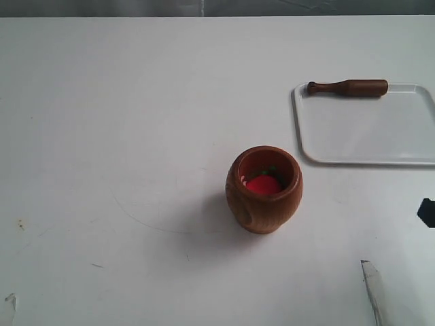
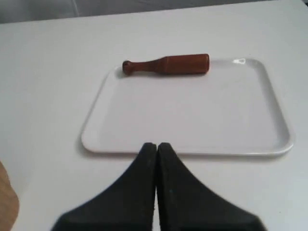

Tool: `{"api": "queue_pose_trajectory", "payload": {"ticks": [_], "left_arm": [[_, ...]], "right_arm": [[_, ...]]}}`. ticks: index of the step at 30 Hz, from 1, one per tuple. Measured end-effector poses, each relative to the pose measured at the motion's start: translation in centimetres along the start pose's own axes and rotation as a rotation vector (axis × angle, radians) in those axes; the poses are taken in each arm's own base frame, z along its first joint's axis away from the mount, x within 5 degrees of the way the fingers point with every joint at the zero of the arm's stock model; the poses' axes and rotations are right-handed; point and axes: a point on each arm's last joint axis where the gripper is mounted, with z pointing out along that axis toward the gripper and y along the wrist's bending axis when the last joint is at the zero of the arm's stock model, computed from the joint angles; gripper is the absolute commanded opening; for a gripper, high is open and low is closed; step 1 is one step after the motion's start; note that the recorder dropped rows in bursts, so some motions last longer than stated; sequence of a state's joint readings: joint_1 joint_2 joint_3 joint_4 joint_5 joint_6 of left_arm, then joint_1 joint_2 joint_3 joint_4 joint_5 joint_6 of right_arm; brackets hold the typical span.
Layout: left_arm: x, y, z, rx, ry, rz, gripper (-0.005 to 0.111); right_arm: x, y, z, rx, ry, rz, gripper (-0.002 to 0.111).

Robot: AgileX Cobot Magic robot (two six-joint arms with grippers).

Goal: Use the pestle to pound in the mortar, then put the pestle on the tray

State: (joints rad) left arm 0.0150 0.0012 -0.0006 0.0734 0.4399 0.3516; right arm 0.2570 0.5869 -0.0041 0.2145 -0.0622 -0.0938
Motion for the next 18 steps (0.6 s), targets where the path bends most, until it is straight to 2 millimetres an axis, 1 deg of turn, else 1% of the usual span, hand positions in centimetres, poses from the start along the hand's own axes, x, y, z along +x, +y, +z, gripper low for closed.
{"api": "queue_pose_trajectory", "payload": {"ticks": [3, 6, 9, 13, 18], "left_arm": [[0.0, 0.0, 0.0, 0.000, 0.000, 0.000, 0.000], [0.0, 0.0, 0.0, 0.000, 0.000, 0.000, 0.000], [0.0, 0.0, 0.0, 0.000, 0.000, 0.000, 0.000], [0.0, 0.0, 0.0, 0.000, 0.000, 0.000, 0.000], [0.0, 0.0, 0.0, 0.000, 0.000, 0.000, 0.000]], "right_arm": [[0.1, -0.5, -0.2, 0.041, 0.003, 0.004, 0.000], [0.0, -0.8, -0.8, 0.072, -0.021, 0.020, 0.000], [0.2, -0.6, -1.7, 0.057, -0.043, 0.013, 0.000], [0.2, 0.1, -3.1, -0.028, -0.128, -0.028, 0.000], [0.3, 0.9, -4.2, -0.149, -0.208, -0.116, 0.000]]}}
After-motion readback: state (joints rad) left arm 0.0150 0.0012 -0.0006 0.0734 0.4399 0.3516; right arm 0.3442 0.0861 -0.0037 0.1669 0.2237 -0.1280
